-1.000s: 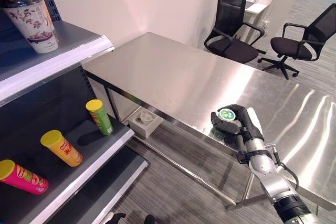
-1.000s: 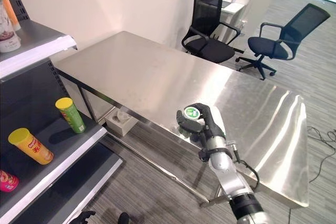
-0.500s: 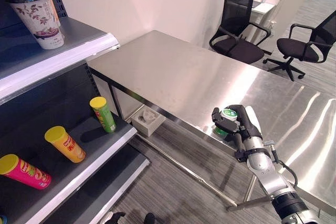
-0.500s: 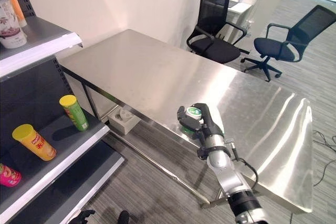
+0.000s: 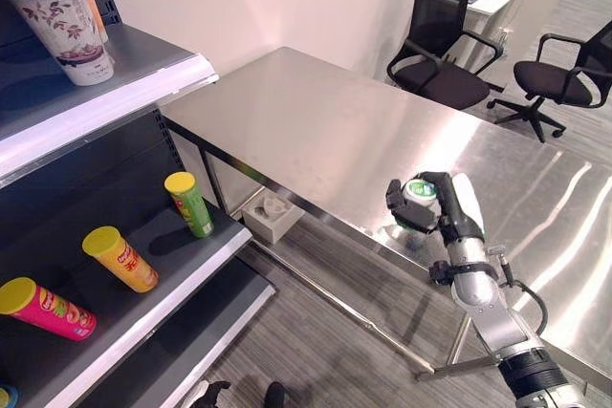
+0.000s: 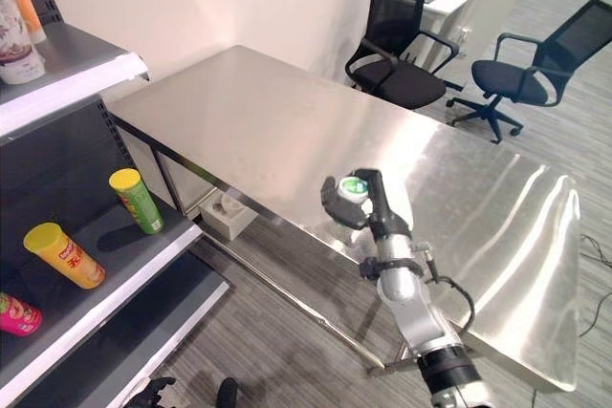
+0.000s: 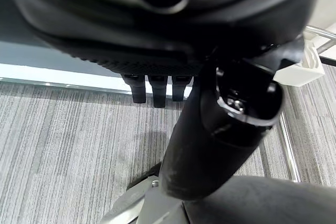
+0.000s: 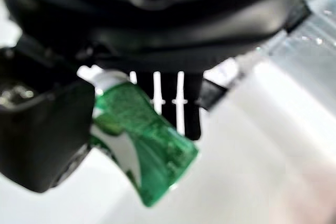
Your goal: Put the goods on the table back onto the shelves and tidy them up.
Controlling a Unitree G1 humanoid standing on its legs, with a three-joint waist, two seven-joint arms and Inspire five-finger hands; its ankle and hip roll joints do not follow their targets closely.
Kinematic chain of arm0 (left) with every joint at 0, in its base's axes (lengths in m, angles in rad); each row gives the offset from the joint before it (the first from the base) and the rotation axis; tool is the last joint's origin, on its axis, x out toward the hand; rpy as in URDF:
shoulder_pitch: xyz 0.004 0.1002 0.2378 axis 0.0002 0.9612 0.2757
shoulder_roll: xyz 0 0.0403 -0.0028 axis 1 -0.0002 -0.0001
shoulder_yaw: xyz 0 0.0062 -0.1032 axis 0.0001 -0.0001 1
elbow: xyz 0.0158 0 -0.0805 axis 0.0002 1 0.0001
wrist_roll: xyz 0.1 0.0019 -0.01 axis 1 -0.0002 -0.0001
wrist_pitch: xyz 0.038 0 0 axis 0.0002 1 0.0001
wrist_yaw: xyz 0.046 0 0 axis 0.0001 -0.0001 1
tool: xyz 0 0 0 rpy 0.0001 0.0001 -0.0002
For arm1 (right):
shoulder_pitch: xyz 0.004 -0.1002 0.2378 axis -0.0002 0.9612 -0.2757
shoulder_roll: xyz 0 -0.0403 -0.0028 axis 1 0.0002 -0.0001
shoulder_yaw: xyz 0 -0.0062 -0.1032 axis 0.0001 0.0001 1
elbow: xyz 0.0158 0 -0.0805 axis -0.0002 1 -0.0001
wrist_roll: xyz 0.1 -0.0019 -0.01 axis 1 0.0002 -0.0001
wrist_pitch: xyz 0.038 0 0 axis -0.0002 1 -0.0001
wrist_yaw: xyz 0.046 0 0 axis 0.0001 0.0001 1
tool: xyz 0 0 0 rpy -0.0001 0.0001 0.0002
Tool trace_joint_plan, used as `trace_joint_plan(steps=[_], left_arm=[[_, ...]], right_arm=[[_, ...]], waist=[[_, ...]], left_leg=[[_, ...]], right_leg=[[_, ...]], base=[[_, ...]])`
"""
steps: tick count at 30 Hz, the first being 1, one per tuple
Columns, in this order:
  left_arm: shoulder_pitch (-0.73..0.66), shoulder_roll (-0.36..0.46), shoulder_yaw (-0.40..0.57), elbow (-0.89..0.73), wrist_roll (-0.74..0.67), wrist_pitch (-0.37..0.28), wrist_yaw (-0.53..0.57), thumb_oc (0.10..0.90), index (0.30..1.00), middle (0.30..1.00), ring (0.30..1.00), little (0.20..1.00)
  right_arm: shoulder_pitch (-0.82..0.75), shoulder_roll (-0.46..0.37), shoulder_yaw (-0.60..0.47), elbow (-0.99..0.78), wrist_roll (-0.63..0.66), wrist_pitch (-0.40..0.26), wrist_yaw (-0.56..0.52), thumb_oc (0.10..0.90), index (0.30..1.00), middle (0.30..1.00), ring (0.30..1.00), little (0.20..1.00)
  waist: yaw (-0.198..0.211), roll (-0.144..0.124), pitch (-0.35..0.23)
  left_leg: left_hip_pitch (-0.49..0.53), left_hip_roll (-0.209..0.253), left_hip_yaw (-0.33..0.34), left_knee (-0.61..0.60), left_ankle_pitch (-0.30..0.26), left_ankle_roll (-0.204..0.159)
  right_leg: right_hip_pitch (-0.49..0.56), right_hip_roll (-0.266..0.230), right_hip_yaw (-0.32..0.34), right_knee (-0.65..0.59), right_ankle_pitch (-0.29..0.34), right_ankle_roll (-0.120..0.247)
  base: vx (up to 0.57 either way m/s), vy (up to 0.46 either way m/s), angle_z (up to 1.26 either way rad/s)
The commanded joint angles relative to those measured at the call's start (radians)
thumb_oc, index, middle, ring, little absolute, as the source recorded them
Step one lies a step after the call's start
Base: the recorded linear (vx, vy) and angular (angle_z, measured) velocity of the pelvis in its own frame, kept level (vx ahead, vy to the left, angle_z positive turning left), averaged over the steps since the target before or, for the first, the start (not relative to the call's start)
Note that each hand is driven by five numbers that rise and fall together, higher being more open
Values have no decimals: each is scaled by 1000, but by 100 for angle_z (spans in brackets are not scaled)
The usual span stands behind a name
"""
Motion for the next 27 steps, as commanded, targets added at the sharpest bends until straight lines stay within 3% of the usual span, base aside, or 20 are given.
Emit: trace_joint_plan(steps=[1,7,10,13,14,19,21,22,23,24,27], left_arm=[[-57,-18,-56,15,12,-55,15,800,900,900,900,900],[-60,-2,-38,-7,-20,-47,20,800,900,900,900,900],[-79,8,-31,-13,-43,-44,33,800,900,900,900,900],[-95,13,-29,-10,-57,-45,30,800,900,900,900,900],[-89,11,-16,2,-64,-44,31,800,900,900,900,900],[-92,-16,29,29,-103,-44,52,800,900,900,900,900],[-93,-18,30,30,-103,-45,52,800,900,900,900,900],[-97,-35,44,29,-121,-43,64,800,900,900,900,900],[-95,-47,40,23,-107,-45,74,800,900,900,900,900],[-79,-52,35,12,-88,-42,78,800,900,900,900,900],[-55,-59,87,29,-107,-35,97,800,900,900,900,900]], right_arm=[[-121,-43,-69,-132,13,-113,-56,400,300,300,300,300],[-161,-21,-49,-201,78,-126,-18,400,300,300,300,300],[-170,-16,-46,-241,140,-138,8,400,300,300,300,300],[-136,-19,-59,-285,222,-156,47,400,300,300,300,300],[-128,-19,-58,-315,243,-165,67,400,300,300,300,300],[-124,-9,-6,-338,287,-170,84,400,300,300,300,300],[-126,-10,-4,-336,287,-171,83,400,300,300,300,300],[-121,-16,-3,-347,253,-164,56,400,300,300,300,300],[-112,-20,-11,-356,236,-160,42,400,300,300,300,300],[-105,-25,-18,-361,187,-144,-3,400,300,300,300,300],[-64,-21,-28,-389,138,-124,-25,400,300,300,300,300]], waist=[[32,-9,-27],[28,15,3],[14,25,28],[-1,9,19],[8,-3,8],[31,-6,26],[25,-5,25],[26,7,48],[10,12,57],[-11,20,65],[-19,27,67]], left_leg=[[100,10,-26,5,-165,-3],[93,21,-25,5,-144,7],[68,23,-49,5,-115,7],[33,9,-96,5,-92,-1],[14,6,-116,5,-84,-12],[-88,9,-189,5,-22,-61],[-91,8,-194,5,-20,-61],[-155,11,-166,5,18,-75],[-178,27,-64,5,11,-72],[-169,84,98,10,-1,-56],[-129,117,116,28,-4,-61]], right_leg=[[-30,-47,14,33,13,43],[-106,-56,2,206,-24,47],[-158,-38,70,310,-55,61],[-134,19,223,246,-87,39],[-99,25,238,180,-87,25],[-64,53,225,22,-55,6],[-63,53,220,18,-53,5],[-76,47,185,11,-48,7],[-90,36,157,11,-41,11],[-112,17,112,11,-30,17],[-120,-3,80,11,-12,15]], base=[[0,0,0],[-77,-11,2],[-132,-53,16],[-108,-154,72],[-104,-257,98],[-133,-189,59],[-111,-26,75],[-269,18,40],[-441,75,75],[-351,121,107],[-145,65,96]])
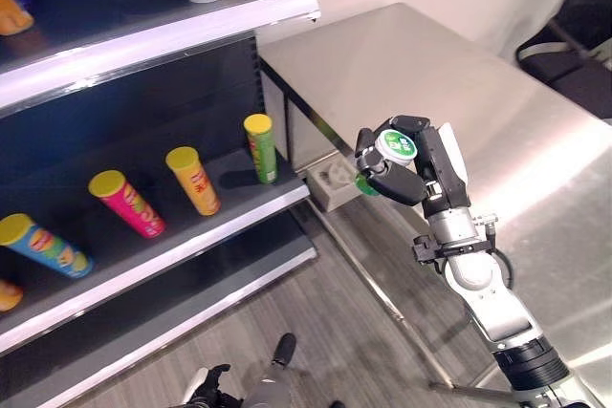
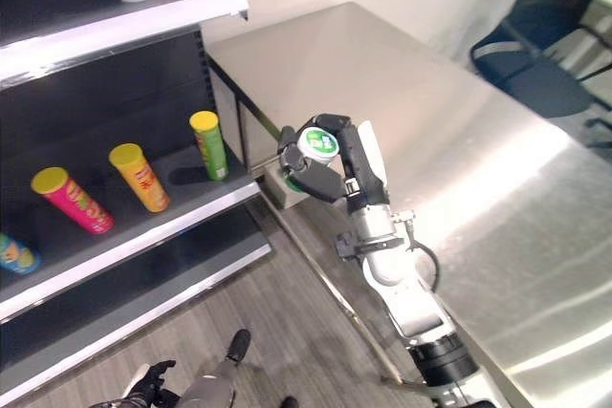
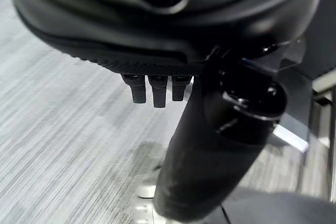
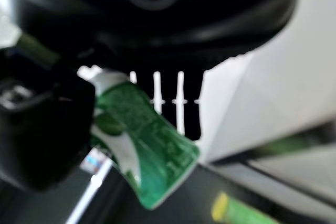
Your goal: Put the goods on the table back onto the shelves and tidy them up.
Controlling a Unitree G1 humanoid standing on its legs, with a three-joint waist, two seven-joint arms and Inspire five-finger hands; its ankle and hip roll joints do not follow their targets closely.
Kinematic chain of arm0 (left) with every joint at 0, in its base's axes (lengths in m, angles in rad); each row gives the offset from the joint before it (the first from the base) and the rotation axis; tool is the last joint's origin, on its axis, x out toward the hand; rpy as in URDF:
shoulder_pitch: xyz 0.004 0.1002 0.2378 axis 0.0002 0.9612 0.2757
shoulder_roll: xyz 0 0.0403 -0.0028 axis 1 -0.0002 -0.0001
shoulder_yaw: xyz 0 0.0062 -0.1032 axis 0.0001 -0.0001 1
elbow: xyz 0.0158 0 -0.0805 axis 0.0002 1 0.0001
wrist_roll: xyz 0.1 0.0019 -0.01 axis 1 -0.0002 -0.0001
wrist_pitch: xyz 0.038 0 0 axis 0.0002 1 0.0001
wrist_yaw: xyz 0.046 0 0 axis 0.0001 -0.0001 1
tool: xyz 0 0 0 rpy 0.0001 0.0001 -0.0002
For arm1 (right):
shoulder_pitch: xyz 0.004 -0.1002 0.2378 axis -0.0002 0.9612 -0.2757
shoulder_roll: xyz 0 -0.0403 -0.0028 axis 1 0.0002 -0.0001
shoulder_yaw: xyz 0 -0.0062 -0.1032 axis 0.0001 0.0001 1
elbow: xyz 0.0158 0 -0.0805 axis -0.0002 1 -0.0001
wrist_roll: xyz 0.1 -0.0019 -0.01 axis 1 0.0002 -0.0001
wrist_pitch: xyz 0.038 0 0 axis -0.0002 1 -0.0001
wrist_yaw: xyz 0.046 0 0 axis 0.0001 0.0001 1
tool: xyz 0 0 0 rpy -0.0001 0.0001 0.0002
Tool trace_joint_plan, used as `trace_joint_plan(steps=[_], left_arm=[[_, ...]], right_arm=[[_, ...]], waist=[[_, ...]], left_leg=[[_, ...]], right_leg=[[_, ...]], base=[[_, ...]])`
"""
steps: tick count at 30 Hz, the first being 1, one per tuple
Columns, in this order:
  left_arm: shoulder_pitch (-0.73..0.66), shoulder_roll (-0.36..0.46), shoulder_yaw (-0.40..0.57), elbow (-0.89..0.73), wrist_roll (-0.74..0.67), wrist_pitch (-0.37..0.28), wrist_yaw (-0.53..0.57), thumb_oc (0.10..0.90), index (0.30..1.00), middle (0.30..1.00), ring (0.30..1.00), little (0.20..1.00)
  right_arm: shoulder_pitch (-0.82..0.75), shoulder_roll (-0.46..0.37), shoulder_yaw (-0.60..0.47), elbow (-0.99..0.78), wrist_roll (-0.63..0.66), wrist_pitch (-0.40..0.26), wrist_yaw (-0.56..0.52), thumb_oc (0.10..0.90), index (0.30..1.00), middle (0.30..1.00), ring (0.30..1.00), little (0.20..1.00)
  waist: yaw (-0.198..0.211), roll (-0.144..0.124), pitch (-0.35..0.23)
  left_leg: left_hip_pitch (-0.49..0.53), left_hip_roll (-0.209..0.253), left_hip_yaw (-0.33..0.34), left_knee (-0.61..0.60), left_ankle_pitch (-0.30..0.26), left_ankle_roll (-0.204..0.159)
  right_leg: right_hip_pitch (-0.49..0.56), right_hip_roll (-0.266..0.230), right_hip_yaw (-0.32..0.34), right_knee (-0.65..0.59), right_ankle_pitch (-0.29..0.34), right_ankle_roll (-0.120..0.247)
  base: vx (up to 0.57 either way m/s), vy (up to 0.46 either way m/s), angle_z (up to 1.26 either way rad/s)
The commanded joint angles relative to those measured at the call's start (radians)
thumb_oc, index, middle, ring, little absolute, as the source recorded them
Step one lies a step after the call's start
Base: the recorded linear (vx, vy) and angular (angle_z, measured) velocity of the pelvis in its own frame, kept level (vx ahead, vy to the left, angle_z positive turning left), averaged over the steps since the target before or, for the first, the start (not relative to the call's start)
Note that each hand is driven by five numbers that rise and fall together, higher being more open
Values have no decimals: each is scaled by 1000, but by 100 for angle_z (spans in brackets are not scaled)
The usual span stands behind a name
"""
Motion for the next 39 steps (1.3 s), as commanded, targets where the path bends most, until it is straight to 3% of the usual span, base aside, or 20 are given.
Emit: trace_joint_plan(steps=[1,2,4,7,10,11,12,14,17,18,19,21,22,23,24,25,26,27,30,39], left_arm=[[-7,-32,15,29,-29,-21,37,800,900,900,900,900],[0,-40,34,41,-32,-21,41,800,900,900,900,900],[11,-43,34,43,-9,-26,45,800,900,900,900,900],[13,-44,-4,36,38,-30,46,800,900,900,900,900],[4,-40,-79,7,107,-37,36,800,900,900,900,900],[2,-41,-92,1,121,-33,28,800,900,900,900,900],[1,-50,-98,6,130,-28,18,800,900,900,900,900],[4,-47,-99,7,130,-25,13,800,900,900,900,900],[-2,-21,-96,13,164,-10,4,800,900,900,900,900],[-3,-20,-96,13,164,-10,4,800,900,900,900,900],[-5,-7,-78,17,161,-1,11,800,900,900,900,900],[-1,7,-55,11,164,2,20,800,900,900,900,900],[-5,16,-52,6,167,2,22,800,900,900,900,900],[-7,21,-49,-8,159,2,25,800,900,900,900,900],[-7,25,-42,-28,143,1,26,800,900,900,900,900],[-3,23,-39,-49,110,-3,21,800,900,900,900,900],[-4,25,-47,-51,109,-5,13,800,900,900,900,900],[-2,21,-54,-35,140,-10,14,800,900,900,900,900],[12,-7,-13,-29,91,-12,6,800,900,900,900,900],[31,-54,2,22,78,-15,-17,800,900,900,900,900]], right_arm=[[-31,13,-128,-153,-73,-58,-83,400,300,300,300,300],[-6,3,-153,-179,-83,-60,-76,400,300,300,300,300],[46,-8,-189,-221,-101,-75,-72,400,300,300,300,300],[55,-15,-201,-226,-93,-84,-66,400,300,300,300,300],[52,-15,-203,-214,-118,-82,-92,400,300,300,300,300],[65,-11,-211,-218,-120,-75,-95,400,300,300,300,300],[104,2,-241,-230,-131,-65,-94,400,300,300,300,300],[119,12,-253,-237,-137,-58,-92,400,300,300,300,300],[163,50,-295,-248,-163,-45,-96,400,300,300,300,300],[163,52,-296,-249,-164,-44,-95,400,300,300,300,300],[171,66,-298,-236,-185,-27,-103,400,300,300,300,300],[183,84,-287,-226,-193,-15,-103,400,300,300,300,300],[186,87,-281,-219,-194,-18,-102,400,300,300,300,300],[198,87,-281,-218,-189,-17,-94,400,300,300,300,300],[213,81,-284,-225,-185,-22,-87,400,300,300,300,300],[236,70,-295,-252,-167,-51,-79,400,300,300,300,300],[231,67,-296,-266,-165,-62,-81,400,300,300,300,300],[228,76,-287,-275,-163,-82,-91,400,300,300,300,300],[262,60,-291,-297,-137,-96,-68,400,300,300,300,300],[348,12,-315,-426,23,-164,66,400,300,300,300,300]], waist=[[-28,-12,-44],[-43,-14,-48],[-71,-6,-61],[-92,6,-72],[-119,36,-82],[-127,47,-86],[-137,59,-99],[-136,52,-106],[-135,24,-109],[-136,20,-109],[-138,-2,-104],[-136,-17,-94],[-139,-24,-88],[-153,-26,-80],[-162,-22,-73],[-169,-10,-66],[-165,-7,-65],[-155,-25,-67],[-157,-39,-81],[-179,-45,-125]], left_leg=[[103,49,-51,14,2,-4],[123,73,-51,33,-17,-10],[219,169,-30,42,-37,-33],[250,236,-19,25,-2,-58],[254,341,10,-7,92,-105],[267,344,33,-11,61,-106],[262,308,55,-12,8,-108],[256,275,52,-11,-9,-99],[249,181,55,-18,-69,-61],[250,176,55,-18,-69,-59],[255,119,60,-18,-107,-28],[269,89,80,-18,-128,-7],[272,81,88,-18,-131,0],[272,74,84,-18,-126,10],[270,70,82,-18,-118,20],[258,57,81,-18,-102,39],[253,50,83,-18,-99,41],[258,21,85,-18,-106,39],[257,41,104,-18,-82,18],[265,89,110,-18,-52,-7]], right_leg=[[-59,-91,67,-15,35,137],[-62,-110,44,-15,45,139],[-62,-141,2,-11,51,145],[-64,-168,-13,-10,62,159],[-61,-231,-38,1,82,198],[-53,-244,-46,7,81,210],[-44,-295,-60,18,110,232],[-47,-329,-64,31,125,239],[-48,-411,-83,70,164,258],[-48,-416,-82,72,164,260],[-64,-463,-74,97,219,276],[-78,-473,-58,112,237,277],[-94,-457,-21,138,224,271],[-110,-407,37,171,190,249],[-133,-331,107,206,126,226],[-176,-167,165,295,25,197],[-192,-130,146,311,0,181],[-127,-111,89,236,-36,137],[-98,-75,152,101,16,140],[-29,-57,148,-9,47,141]], base=[[-98,105,64],[-94,204,77],[-72,262,84],[-16,204,67],[-32,501,52],[-2,787,76],[28,498,75],[25,401,78],[28,355,68],[18,364,36],[-2,321,33],[-16,278,8],[-40,178,-21],[-68,187,-24],[-112,227,-29],[-120,155,-3],[-91,51,-15],[-20,-92,-27],[4,-90,-24],[-4,-59,-4]])
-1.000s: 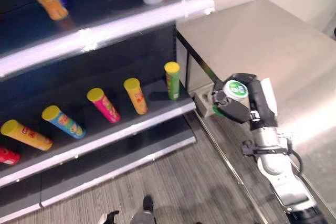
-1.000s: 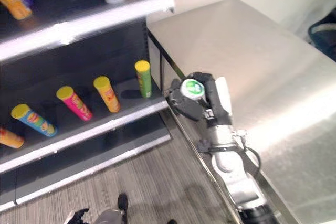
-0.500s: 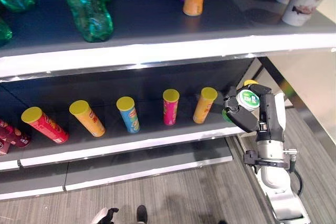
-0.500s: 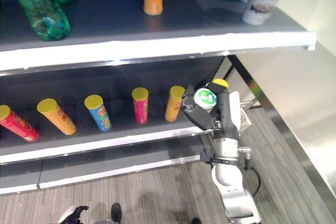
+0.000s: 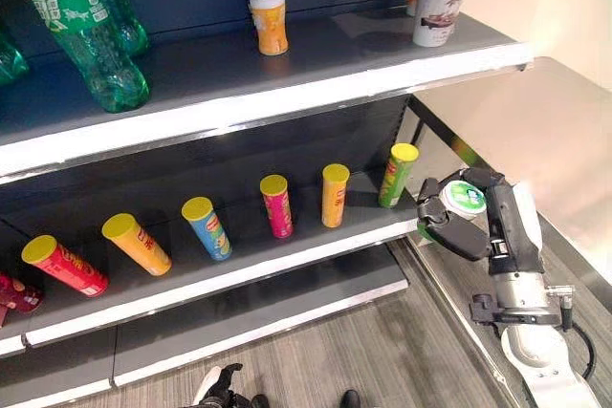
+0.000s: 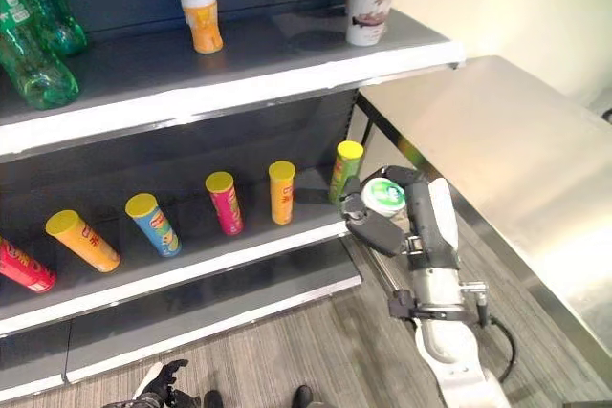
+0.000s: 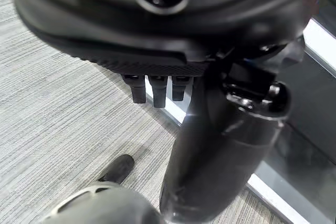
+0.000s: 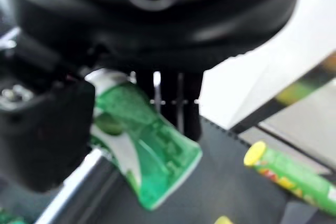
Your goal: Put the goods on the table back onto the shelves and tidy them up.
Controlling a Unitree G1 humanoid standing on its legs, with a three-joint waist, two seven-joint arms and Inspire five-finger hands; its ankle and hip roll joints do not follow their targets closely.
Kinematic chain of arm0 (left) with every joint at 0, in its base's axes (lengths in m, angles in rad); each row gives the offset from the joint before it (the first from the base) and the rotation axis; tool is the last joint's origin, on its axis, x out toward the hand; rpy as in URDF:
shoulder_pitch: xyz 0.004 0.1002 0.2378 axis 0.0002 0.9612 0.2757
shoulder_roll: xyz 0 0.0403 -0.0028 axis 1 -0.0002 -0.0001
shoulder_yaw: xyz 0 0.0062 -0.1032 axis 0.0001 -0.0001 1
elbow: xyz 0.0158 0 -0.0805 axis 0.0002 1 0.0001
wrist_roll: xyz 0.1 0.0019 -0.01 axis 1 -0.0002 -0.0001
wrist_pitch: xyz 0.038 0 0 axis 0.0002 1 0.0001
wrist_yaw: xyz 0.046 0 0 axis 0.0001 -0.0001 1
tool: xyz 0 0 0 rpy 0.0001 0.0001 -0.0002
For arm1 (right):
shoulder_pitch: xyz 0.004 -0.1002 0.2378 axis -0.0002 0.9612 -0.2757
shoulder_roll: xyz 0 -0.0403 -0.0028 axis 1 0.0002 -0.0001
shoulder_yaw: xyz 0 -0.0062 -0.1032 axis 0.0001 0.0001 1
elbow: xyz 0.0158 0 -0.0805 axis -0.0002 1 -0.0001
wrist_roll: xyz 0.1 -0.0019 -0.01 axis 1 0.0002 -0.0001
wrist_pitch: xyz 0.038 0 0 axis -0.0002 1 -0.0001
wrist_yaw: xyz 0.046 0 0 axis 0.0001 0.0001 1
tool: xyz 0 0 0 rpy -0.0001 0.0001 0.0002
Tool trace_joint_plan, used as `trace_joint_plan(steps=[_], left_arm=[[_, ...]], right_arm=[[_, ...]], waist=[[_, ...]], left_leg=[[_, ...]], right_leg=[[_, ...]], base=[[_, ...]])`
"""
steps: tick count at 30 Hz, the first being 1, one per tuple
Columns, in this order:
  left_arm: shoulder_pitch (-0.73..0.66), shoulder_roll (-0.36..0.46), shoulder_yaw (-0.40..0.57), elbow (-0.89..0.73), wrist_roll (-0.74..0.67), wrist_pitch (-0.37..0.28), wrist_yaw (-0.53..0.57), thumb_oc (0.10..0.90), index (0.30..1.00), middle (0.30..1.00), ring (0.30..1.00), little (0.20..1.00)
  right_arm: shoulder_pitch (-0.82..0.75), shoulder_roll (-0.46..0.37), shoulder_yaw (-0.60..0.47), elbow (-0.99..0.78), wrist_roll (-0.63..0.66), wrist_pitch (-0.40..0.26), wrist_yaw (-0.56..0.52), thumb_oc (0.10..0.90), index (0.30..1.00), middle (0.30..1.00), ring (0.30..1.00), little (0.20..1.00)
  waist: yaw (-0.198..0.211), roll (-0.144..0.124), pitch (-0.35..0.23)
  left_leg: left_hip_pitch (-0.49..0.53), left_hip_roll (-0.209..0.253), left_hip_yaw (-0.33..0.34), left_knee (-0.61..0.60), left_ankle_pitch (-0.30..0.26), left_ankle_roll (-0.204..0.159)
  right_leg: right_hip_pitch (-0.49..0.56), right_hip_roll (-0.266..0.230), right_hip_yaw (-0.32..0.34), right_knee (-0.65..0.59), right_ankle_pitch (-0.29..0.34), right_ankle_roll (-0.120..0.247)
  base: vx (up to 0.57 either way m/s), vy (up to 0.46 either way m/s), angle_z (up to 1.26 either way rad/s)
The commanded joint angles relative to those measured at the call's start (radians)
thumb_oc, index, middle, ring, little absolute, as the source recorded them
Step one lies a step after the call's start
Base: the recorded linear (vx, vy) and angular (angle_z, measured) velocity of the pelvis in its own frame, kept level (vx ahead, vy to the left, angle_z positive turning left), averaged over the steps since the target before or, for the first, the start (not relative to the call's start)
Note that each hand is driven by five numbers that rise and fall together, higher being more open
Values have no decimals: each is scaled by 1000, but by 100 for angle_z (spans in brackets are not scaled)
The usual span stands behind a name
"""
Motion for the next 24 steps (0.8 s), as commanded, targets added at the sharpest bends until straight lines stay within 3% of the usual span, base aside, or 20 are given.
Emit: trace_joint_plan(steps=[1,3,5,7,10,11,15,24], left_arm=[[4,7,-22,18,-14,-27,-14,800,900,900,900,900],[-2,-1,-45,39,-18,-19,-35,800,900,900,900,900],[-3,-2,-46,45,-22,-17,-39,800,900,900,900,900],[-7,-6,-56,52,-28,-8,-48,800,900,900,900,900],[-17,-8,-69,54,-33,-4,-50,800,900,900,900,900],[-25,-10,-86,56,-35,5,-47,800,900,900,900,900],[-35,-15,-115,54,-44,18,-45,800,900,900,900,900],[-15,0,-126,72,-61,43,-44,800,900,900,900,900]], right_arm=[[-137,-9,-23,-222,135,-174,72,400,300,300,300,300],[-238,-70,37,-278,260,-181,130,400,300,300,300,300],[-270,-83,59,-286,283,-178,139,400,300,300,300,300],[-400,-106,138,-284,306,-157,143,400,300,300,300,300],[-510,-99,203,-266,305,-142,129,400,300,300,300,300],[-631,-68,266,-248,296,-123,110,400,300,300,300,300],[-823,0,364,-164,282,-75,69,400,300,300,300,300],[-986,13,351,35,203,11,-31,400,300,300,300,300]], waist=[[0,-115,-31],[0,-116,-48],[2,-117,-51],[11,-119,-59],[18,-121,-66],[30,-122,-68],[54,-129,-72],[106,-159,-67]], left_leg=[[23,-24,25,-13,-58,-4],[36,-21,32,-13,-68,-5],[40,-21,34,-13,-71,-5],[52,-24,36,-13,-83,-4],[50,-26,36,-13,-84,-1],[53,-31,34,-13,-88,3],[57,-41,25,-13,-98,10],[36,-73,-18,-13,-108,26]], right_leg=[[126,-62,66,-165,27,82],[126,-68,79,-164,35,85],[125,-70,82,-164,37,85],[129,-77,88,-163,42,90],[124,-81,90,-163,50,90],[125,-86,92,-162,53,91],[128,-97,90,-163,61,95],[138,-124,53,-161,73,106]], base=[[-31,14,0],[-17,41,-2],[-6,33,-12],[-9,50,-3],[-9,36,-7],[-14,54,-5],[-8,66,-1],[-6,61,16]])
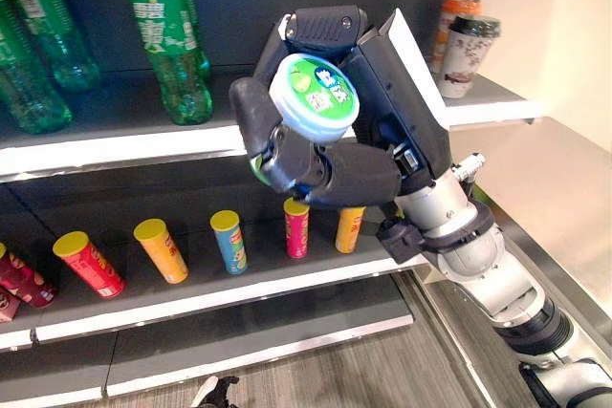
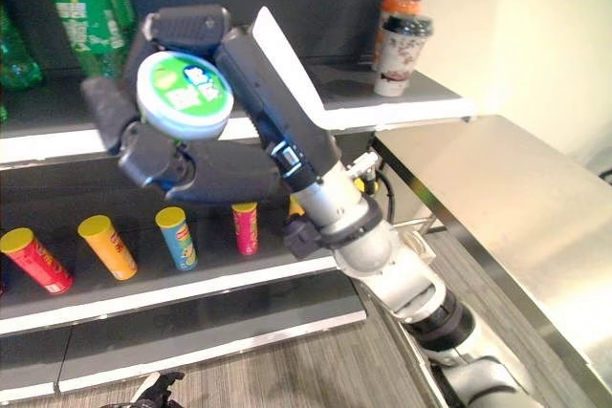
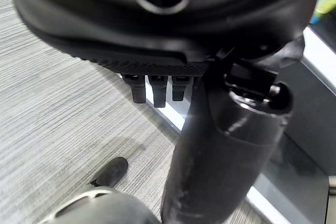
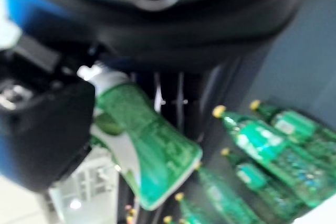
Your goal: Put the goods on the table back onto the shelves and tidy them up.
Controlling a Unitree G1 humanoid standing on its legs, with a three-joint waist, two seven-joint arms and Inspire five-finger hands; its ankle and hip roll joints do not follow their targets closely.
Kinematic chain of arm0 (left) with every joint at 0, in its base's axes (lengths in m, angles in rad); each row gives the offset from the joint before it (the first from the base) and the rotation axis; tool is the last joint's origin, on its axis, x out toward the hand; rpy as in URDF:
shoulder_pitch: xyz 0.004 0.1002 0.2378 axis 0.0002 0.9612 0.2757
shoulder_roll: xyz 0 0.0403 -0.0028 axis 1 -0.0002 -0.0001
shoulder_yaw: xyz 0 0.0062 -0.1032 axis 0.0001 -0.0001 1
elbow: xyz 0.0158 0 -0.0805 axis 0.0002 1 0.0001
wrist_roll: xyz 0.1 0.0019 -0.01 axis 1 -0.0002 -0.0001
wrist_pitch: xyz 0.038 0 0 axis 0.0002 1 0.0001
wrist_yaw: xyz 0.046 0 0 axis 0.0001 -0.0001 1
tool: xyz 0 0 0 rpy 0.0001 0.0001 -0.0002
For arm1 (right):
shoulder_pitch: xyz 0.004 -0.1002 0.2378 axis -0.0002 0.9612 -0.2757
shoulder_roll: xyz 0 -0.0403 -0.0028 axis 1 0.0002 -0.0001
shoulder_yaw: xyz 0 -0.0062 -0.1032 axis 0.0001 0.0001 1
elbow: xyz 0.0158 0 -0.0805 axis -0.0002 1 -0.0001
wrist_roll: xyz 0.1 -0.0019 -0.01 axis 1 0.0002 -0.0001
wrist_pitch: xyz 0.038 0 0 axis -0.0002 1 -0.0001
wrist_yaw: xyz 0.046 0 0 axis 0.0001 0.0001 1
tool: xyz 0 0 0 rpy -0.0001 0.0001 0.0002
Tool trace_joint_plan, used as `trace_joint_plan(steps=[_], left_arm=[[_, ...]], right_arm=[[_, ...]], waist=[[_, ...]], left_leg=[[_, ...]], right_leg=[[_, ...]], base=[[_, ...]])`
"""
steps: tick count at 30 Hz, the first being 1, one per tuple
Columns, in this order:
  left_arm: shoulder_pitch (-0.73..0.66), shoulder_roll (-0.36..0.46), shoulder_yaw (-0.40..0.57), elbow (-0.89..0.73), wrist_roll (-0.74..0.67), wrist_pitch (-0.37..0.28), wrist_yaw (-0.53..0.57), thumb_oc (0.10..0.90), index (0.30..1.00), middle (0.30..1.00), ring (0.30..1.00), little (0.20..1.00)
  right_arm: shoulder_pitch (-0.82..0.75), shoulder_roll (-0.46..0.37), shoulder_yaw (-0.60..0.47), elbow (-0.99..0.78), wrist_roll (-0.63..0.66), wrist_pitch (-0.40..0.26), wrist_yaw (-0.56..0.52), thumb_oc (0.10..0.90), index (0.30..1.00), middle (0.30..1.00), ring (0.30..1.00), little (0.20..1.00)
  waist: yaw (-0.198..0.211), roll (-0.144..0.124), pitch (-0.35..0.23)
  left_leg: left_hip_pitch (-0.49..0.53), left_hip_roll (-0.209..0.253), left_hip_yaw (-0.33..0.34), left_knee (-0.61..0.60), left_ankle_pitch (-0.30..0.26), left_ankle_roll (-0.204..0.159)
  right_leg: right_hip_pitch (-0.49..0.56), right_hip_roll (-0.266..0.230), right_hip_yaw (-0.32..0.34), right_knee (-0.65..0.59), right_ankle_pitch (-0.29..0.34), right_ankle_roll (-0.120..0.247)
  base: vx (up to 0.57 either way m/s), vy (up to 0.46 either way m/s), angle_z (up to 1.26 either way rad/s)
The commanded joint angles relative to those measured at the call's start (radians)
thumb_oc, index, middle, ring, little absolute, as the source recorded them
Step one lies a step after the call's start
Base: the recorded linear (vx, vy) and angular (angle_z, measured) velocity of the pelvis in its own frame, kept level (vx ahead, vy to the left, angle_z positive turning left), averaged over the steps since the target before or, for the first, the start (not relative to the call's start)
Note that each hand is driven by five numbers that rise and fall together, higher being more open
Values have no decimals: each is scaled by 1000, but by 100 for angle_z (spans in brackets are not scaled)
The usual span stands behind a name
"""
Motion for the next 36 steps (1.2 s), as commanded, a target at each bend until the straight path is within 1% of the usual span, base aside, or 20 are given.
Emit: trace_joint_plan(steps=[1,2,3,4,5,6,7,11,14,16,19,21,22,28,31,36], left_arm=[[5,-30,-38,36,-3,9,-2,800,900,900,900,900],[6,-28,-40,37,-3,10,-2,800,900,900,900,900],[7,-23,-45,34,-3,10,0,800,900,900,900,900],[6,-24,-44,34,-3,10,0,800,900,900,900,900],[5,-21,-61,26,8,8,2,800,900,900,900,900],[6,-22,-83,13,20,0,4,800,900,900,900,900],[4,-26,-95,13,29,-2,6,800,900,900,900,900],[5,-25,-92,15,34,-6,6,800,900,900,900,900],[3,-24,-90,14,33,-8,6,800,900,900,900,900],[4,-25,-84,17,36,-5,3,800,900,900,900,900],[5,-23,-71,28,23,-3,-7,800,900,900,900,900],[7,-23,-69,30,23,-3,-12,800,900,900,900,900],[7,-21,-68,30,23,-5,-20,800,900,900,900,900],[4,-20,-68,32,15,-6,-24,800,900,900,900,900],[5,-13,-62,37,4,-6,-25,800,900,900,900,900],[8,-10,-59,40,-9,-5,-29,800,900,900,900,900]], right_arm=[[-131,52,-122,37,-23,-1,-107,400,300,300,300,300],[-143,54,-119,66,-42,14,-115,400,300,300,300,300],[-173,59,-115,127,-98,45,-128,400,300,300,300,300],[-176,60,-114,130,-99,44,-129,400,300,300,300,300],[-201,67,-111,207,-192,89,-143,400,300,300,300,300],[-227,70,-122,277,-262,112,-169,400,300,300,300,300],[-220,78,-153,310,-310,124,-193,400,300,300,300,300],[-210,66,-175,319,-326,121,-199,400,300,300,300,300],[-196,45,-194,312,-316,118,-201,400,300,300,300,300],[-170,13,-216,294,-295,110,-197,400,300,300,300,300],[-145,-77,-257,275,-205,82,-184,400,300,300,300,300],[-132,-109,-268,271,-186,77,-171,400,300,300,300,300],[-119,-148,-278,285,-180,79,-160,400,300,300,300,300],[-115,-178,-279,327,-151,77,-154,400,300,300,300,300],[-134,-191,-264,366,-103,72,-144,400,300,300,300,300],[-154,-197,-238,387,-51,66,-125,400,300,300,300,300]], waist=[[17,-79,41],[23,-82,42],[36,-85,45],[35,-86,46],[48,-86,49],[56,-83,49],[57,-80,52],[57,-81,53],[53,-83,52],[46,-85,51],[32,-96,51],[30,-100,51],[28,-106,52],[28,-119,55],[32,-129,56],[32,-138,59]], left_leg=[[6,-26,7,4,-92,17],[5,-29,3,4,-93,19],[2,-38,-7,4,-96,24],[2,-38,-7,4,-96,24],[1,-48,-17,4,-102,31],[0,-58,-25,4,-107,37],[0,-68,-32,4,-111,44],[-1,-72,-37,4,-114,46],[-1,-75,-39,4,-116,48],[0,-77,-40,4,-118,48],[2,-75,-38,4,-119,47],[2,-74,-37,4,-120,46],[2,-73,-37,4,-122,45],[5,-71,-36,4,-124,44],[6,-70,-37,4,-124,43],[7,-68,-38,4,-124,42]], right_leg=[[83,-81,60,-123,41,93],[84,-84,57,-122,41,94],[83,-89,55,-121,43,96],[83,-90,55,-121,43,96],[86,-97,51,-119,44,99],[89,-102,47,-118,44,101],[89,-110,42,-114,44,104],[89,-111,42,-114,44,105],[89,-112,42,-113,43,105],[89,-112,41,-113,43,106],[85,-109,41,-112,45,109],[85,-109,41,-113,45,109],[85,-108,41,-114,45,110],[86,-104,41,-113,44,110],[85,-101,42,-112,45,109],[85,-100,38,-111,44,110]], base=[[-2,43,20],[-4,42,21],[-4,42,19],[0,67,20],[23,83,19],[50,138,34],[50,102,29],[15,18,10],[20,8,-1],[34,17,2],[11,6,0],[0,0,0],[0,0,0],[0,0,0],[0,0,0],[0,0,0]])
